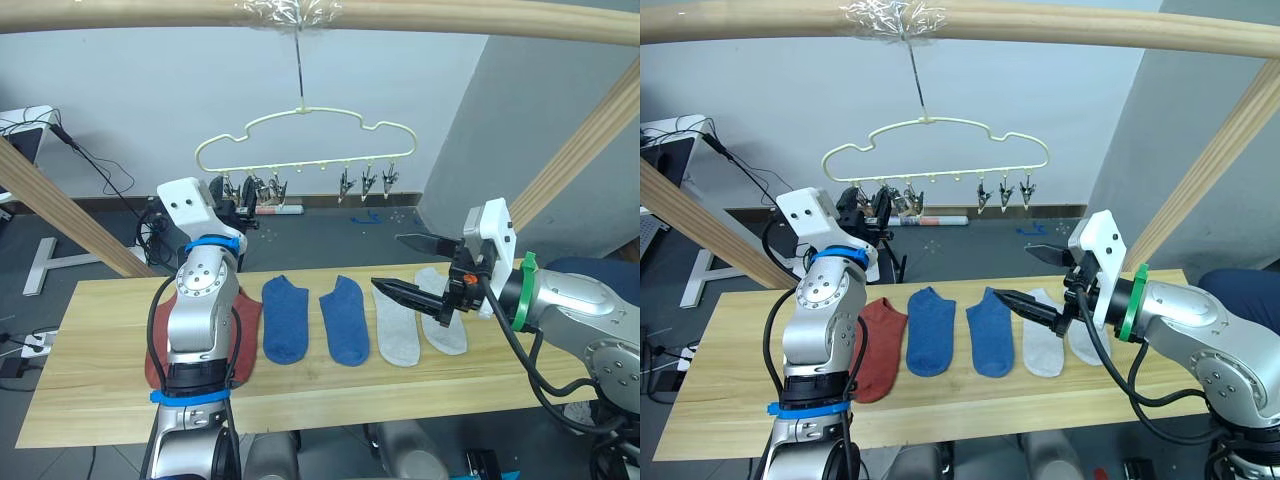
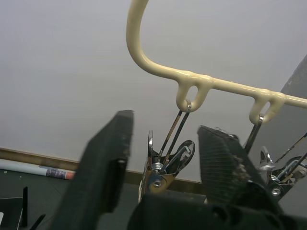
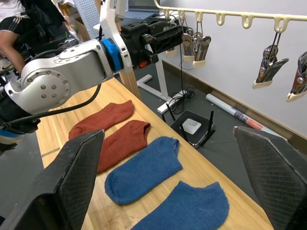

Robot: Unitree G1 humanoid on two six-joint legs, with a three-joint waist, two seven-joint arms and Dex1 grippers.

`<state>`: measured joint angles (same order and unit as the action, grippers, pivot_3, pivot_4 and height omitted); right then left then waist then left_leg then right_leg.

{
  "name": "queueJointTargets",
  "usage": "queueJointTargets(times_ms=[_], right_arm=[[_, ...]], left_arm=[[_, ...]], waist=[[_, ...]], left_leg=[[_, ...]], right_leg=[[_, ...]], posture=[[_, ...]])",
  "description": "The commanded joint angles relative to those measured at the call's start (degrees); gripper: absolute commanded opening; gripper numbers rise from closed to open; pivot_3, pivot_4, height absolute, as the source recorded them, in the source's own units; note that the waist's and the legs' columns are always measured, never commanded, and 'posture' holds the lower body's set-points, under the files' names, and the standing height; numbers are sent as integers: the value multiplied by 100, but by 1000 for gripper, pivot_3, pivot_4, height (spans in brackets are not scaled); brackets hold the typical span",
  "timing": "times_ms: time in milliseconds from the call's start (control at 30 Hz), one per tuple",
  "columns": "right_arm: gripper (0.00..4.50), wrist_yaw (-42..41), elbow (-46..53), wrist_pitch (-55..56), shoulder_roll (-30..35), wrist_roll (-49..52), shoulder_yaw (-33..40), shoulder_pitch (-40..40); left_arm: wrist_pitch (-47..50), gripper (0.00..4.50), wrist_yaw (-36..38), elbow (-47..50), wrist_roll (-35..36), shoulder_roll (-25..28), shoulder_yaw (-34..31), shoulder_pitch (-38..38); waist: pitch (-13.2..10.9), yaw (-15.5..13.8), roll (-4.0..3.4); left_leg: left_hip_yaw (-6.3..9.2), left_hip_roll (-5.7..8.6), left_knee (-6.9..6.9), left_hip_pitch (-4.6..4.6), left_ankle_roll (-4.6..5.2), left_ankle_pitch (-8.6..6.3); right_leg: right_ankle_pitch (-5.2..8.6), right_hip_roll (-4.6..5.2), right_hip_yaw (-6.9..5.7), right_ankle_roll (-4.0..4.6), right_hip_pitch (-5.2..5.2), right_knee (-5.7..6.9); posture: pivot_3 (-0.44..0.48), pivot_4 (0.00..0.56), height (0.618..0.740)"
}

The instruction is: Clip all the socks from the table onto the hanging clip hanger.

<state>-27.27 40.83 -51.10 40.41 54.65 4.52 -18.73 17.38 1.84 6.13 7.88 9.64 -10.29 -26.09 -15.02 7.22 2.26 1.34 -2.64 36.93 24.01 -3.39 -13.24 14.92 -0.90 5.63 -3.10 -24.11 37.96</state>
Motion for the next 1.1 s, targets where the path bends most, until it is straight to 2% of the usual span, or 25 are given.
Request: queueJointTargets(times_ms=[33, 100, 200, 500, 567, 633, 733, 867, 1100], right_arm=[[4500, 14, 232, 46, 72, 103, 168, 41], [4500, 21, 237, 50, 79, 111, 164, 45], [4500, 45, 249, 47, 80, 131, 160, 52], [4500, 217, 165, -326, 348, 162, 79, -118], [4500, 235, 74, -623, 597, -37, -130, -215], [4500, 542, -455, -1199, 803, -549, -660, -498], [4500, 1049, -1085, -1511, 630, -1114, -905, -748], [4500, 1716, -1862, -1981, 200, -1791, -971, -994], [4500, 1805, -2553, -2090, -290, -2475, -1144, -1101]], left_arm=[[-53, 1111, 4, 121, 26, -7, 22, -98], [-49, 588, 5, 122, 29, -5, 16, -98], [-41, 160, 11, 155, 33, -9, 23, -81], [236, 154, 103, 390, 236, 55, -65, -56], [380, 154, 108, 466, 284, 83, -81, -45], [617, 154, 246, 625, 555, 111, -176, -37], [1045, 154, 385, 872, 1032, 134, -354, -81], [1442, 154, 348, 1104, 1282, 191, -443, -121], [1760, 154, 281, 1237, 1456, 256, -531, -220]], waist=[[-3, 11, 0], [-5, 28, 1], [-7, 67, 1], [-40, 89, 2], [-63, 89, 3], [-94, 97, 7], [-114, 98, 8], [-130, 95, -2], [-172, 84, -8]], left_leg=[[0, 0, 0, 0, 0, 0], [0, 0, 0, 0, 0, 0], [0, 0, -1, 1, 0, 0], [0, 0, 0, 0, 0, 0], [0, 0, 0, 0, 0, 0], [1, 0, 0, 0, 0, 0], [-2, -2, 1, 0, 0, 0], [0, -2, -4, 6, -1, 0], [1, 0, -4, 21, -2, 0]], right_leg=[[0, 0, 0, 0, 0, 0], [0, 0, 0, 0, 0, 0], [0, 0, 0, 0, 0, -1], [0, 0, 0, 0, 0, 0], [0, 0, 1, 0, -1, 0], [0, 0, 1, 0, 0, 0], [0, 1, 3, -1, -2, 0], [0, 0, 2, 0, -11, 1], [2, 3, 1, -4, -18, -7]], posture=[[-259, 285, 740], [-259, 285, 740], [-259, 285, 740], [-262, 290, 740], [-260, 303, 740], [-256, 308, 740], [-250, 312, 740], [-243, 315, 740], [-228, 322, 740]])
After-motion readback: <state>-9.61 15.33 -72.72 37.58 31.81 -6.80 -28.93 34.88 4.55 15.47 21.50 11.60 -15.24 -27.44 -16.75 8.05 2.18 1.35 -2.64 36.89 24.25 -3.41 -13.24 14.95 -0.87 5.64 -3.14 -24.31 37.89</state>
